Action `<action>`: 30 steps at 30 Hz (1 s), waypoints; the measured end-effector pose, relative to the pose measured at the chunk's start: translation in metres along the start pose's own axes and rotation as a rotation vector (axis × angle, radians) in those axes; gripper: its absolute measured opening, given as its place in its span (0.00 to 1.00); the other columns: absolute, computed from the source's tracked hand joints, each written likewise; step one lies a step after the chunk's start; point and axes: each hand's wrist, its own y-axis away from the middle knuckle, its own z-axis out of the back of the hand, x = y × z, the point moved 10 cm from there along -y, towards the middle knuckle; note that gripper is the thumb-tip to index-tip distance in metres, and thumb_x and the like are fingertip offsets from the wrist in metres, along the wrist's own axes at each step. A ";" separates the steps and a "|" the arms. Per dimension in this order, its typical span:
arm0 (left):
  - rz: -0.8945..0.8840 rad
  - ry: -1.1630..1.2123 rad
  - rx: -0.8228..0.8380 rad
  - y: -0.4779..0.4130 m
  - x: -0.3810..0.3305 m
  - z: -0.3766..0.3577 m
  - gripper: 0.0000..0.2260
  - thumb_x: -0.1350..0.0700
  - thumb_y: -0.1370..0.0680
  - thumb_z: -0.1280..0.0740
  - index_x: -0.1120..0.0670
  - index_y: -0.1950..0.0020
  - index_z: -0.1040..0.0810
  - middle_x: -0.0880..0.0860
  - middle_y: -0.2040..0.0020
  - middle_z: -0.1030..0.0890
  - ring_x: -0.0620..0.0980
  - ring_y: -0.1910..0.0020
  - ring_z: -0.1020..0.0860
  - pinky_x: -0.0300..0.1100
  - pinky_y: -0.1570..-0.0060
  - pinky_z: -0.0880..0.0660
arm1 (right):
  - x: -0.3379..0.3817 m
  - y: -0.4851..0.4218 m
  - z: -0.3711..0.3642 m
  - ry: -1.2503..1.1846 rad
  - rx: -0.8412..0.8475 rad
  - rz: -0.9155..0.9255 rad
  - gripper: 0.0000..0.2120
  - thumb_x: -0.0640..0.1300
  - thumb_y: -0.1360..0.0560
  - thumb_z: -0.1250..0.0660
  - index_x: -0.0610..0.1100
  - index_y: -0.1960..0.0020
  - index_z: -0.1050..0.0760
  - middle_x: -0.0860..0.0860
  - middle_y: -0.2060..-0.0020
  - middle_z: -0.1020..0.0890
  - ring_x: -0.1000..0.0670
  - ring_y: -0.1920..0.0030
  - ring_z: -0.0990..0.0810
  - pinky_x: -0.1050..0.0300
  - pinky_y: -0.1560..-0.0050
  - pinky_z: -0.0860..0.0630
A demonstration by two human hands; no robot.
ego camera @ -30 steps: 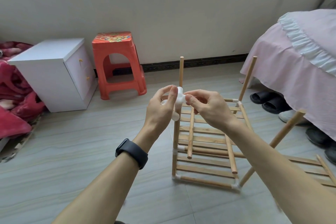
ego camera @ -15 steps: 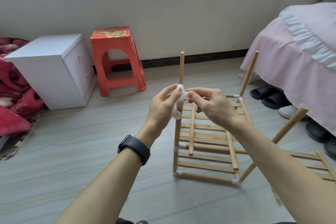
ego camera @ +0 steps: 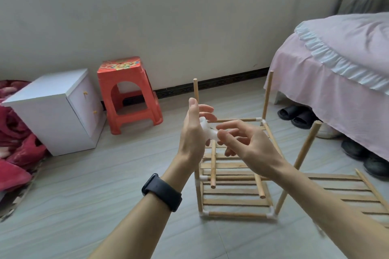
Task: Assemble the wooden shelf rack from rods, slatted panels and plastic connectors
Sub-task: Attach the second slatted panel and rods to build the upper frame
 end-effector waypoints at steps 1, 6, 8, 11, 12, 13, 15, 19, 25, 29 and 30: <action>-0.013 0.009 0.040 0.001 0.001 -0.015 0.29 0.35 0.19 0.49 0.57 0.47 0.21 0.59 0.54 0.18 0.48 0.67 0.20 0.38 0.72 0.27 | 0.001 0.004 0.008 0.007 -0.036 0.016 0.21 0.62 0.25 0.29 0.49 0.40 0.22 0.52 0.54 0.14 0.48 0.56 0.14 0.54 0.58 0.16; 0.065 -0.057 0.224 -0.003 0.022 -0.076 0.26 0.34 0.23 0.49 0.51 0.48 0.20 0.52 0.54 0.16 0.48 0.60 0.17 0.38 0.66 0.24 | -0.014 0.022 0.065 0.054 -0.222 -0.020 0.09 0.53 0.22 0.30 0.49 0.46 0.19 0.53 0.57 0.14 0.50 0.56 0.14 0.52 0.54 0.16; 0.142 -0.093 0.310 -0.005 0.038 -0.098 0.26 0.33 0.24 0.47 0.50 0.44 0.21 0.54 0.48 0.17 0.51 0.52 0.17 0.41 0.59 0.22 | -0.023 0.030 0.092 0.096 -0.329 -0.042 0.07 0.51 0.21 0.30 0.51 0.45 0.20 0.56 0.55 0.14 0.54 0.54 0.14 0.55 0.52 0.16; 0.223 -0.134 0.425 -0.006 0.056 -0.124 0.20 0.35 0.21 0.37 0.48 0.39 0.24 0.53 0.45 0.18 0.51 0.50 0.16 0.42 0.53 0.20 | -0.026 0.044 0.131 0.121 -0.494 -0.023 0.06 0.48 0.21 0.29 0.52 0.44 0.20 0.60 0.53 0.15 0.58 0.51 0.15 0.63 0.50 0.19; 0.229 -0.150 0.453 -0.006 0.059 -0.131 0.18 0.38 0.21 0.34 0.48 0.38 0.24 0.52 0.45 0.18 0.50 0.50 0.16 0.41 0.53 0.19 | -0.026 0.049 0.142 0.125 -0.545 -0.013 0.06 0.47 0.21 0.28 0.52 0.45 0.20 0.61 0.52 0.15 0.58 0.51 0.16 0.65 0.50 0.20; 0.231 -0.150 0.468 -0.007 0.061 -0.137 0.17 0.41 0.22 0.32 0.48 0.37 0.23 0.52 0.45 0.17 0.49 0.51 0.15 0.41 0.52 0.19 | -0.026 0.054 0.151 0.126 -0.589 -0.003 0.06 0.46 0.22 0.28 0.52 0.45 0.20 0.62 0.52 0.15 0.58 0.51 0.16 0.66 0.51 0.21; 0.269 -0.077 0.480 -0.007 0.066 -0.150 0.16 0.46 0.22 0.30 0.50 0.37 0.22 0.55 0.46 0.15 0.52 0.51 0.15 0.45 0.49 0.18 | -0.029 0.061 0.164 0.099 -0.652 0.007 0.07 0.45 0.23 0.27 0.50 0.46 0.20 0.60 0.53 0.15 0.56 0.50 0.15 0.65 0.51 0.21; 0.303 0.117 0.516 -0.006 0.064 -0.179 0.15 0.53 0.22 0.27 0.52 0.36 0.22 0.57 0.49 0.14 0.56 0.49 0.15 0.47 0.47 0.18 | -0.038 0.067 0.173 -0.020 -0.668 -0.011 0.08 0.45 0.24 0.25 0.47 0.46 0.20 0.54 0.54 0.13 0.52 0.51 0.14 0.59 0.49 0.18; -0.224 -0.407 0.424 -0.015 0.032 -0.198 0.16 0.48 0.23 0.27 0.48 0.36 0.19 0.45 0.50 0.15 0.42 0.52 0.17 0.40 0.52 0.18 | -0.036 0.070 0.188 0.114 -0.658 -0.005 0.10 0.49 0.20 0.31 0.58 0.39 0.21 0.61 0.52 0.15 0.59 0.48 0.16 0.67 0.45 0.22; -0.269 -0.401 0.492 -0.014 0.031 -0.216 0.15 0.51 0.19 0.32 0.47 0.32 0.21 0.42 0.48 0.16 0.38 0.52 0.18 0.38 0.50 0.19 | -0.027 0.066 0.198 0.341 -0.590 0.044 0.16 0.48 0.18 0.33 0.59 0.32 0.24 0.60 0.50 0.16 0.60 0.47 0.18 0.68 0.48 0.24; -0.278 -0.404 0.503 -0.015 0.032 -0.220 0.15 0.51 0.19 0.32 0.46 0.32 0.22 0.41 0.47 0.17 0.38 0.51 0.18 0.38 0.50 0.19 | -0.026 0.065 0.201 0.393 -0.587 0.050 0.15 0.48 0.19 0.33 0.58 0.33 0.24 0.60 0.49 0.16 0.59 0.46 0.18 0.67 0.48 0.23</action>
